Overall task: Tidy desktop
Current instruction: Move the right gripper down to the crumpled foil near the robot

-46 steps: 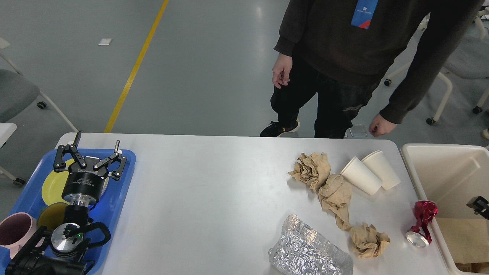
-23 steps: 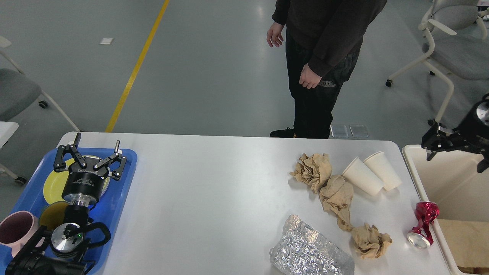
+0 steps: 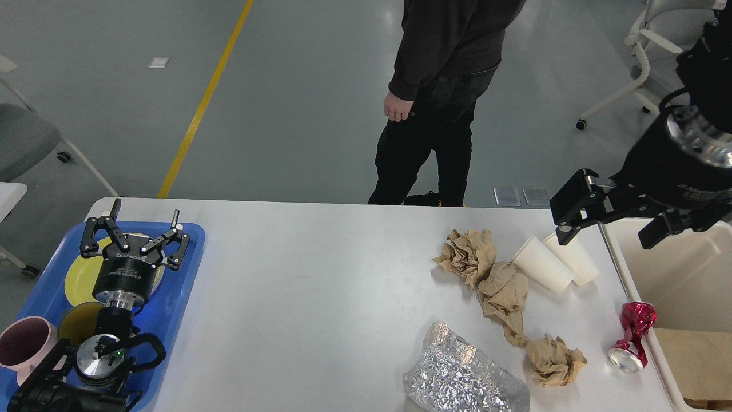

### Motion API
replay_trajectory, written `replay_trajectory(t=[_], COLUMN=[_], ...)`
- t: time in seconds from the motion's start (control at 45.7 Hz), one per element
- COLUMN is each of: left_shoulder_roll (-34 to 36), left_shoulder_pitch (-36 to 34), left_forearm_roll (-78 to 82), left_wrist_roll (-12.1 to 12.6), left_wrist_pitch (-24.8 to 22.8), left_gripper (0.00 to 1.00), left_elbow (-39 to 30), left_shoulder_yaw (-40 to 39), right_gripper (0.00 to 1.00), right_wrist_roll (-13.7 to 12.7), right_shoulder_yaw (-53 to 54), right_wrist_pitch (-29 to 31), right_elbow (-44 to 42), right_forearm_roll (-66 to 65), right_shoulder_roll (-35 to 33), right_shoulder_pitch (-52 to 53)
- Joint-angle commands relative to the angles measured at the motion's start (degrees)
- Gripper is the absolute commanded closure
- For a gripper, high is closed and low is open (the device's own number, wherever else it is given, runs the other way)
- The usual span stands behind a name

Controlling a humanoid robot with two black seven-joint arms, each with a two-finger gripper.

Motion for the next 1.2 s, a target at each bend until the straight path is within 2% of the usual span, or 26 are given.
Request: replay_trajectory(t=[0.0,0.131,0.306,0.437,0.525,0.634,0.853,0.984,1.181], left_shoulder_roll=[0.1,0.0,0.0,0.1,0.0,0.0,0.0,0.0,0.0], left_shoulder_pitch=[0.0,0.0,0.0,0.0,0.0,0.0,0.0,0.0,0.0], left_forearm_roll=[0.0,0.0,0.0,0.0,0.0,0.0,0.0,0.0,0.0], left_wrist_roll=[0.0,0.0,0.0,0.0,0.0,0.0,0.0,0.0,0.0], left_wrist_pitch=[0.0,0.0,0.0,0.0,0.0,0.0,0.0,-0.1,0.0], left_gripper=[0.04,0.04,0.04,0.04,0.04,0.04,0.04,0.04,0.04], left_elbow=[0.0,0.0,0.0,0.0,0.0,0.0,0.0,0.0,0.0], left_shoulder_yaw=[0.0,0.0,0.0,0.0,0.0,0.0,0.0,0.0,0.0], right_gripper=[0.0,0.0,0.0,0.0,0.01,0.09,0.09,0.09,0.09], right_wrist_roll=[0.4,0.6,0.5,0.1,-0.5,-3.1,-6.9,-7.8,-11.7], right_shoulder_yaw=[0.9,1.2,4.2,10.4,18.0,23.9,34.5,35.4,34.9], right_wrist_pitch=[0.9,0.3,-2.0,-5.8,-9.8,-12.5,-18.3,-24.4,-33.6], right_elbow=[0.4,0.5,0.5,0.5,0.0,-0.1,-0.3,-2.4,-10.3], right_forearm_roll=[0.5,0.6,1.7,1.6,0.5,-3.7,-18.8,-24.2,-26.2], right_shoulder_roll=[0.5,0.7,1.2,1.5,1.6,1.7,6.3,11.0,20.1], right_shoulder_pitch=[0.3,-0.5,-6.7,-14.6,-24.2,-32.0,-50.5,-58.2,-69.5])
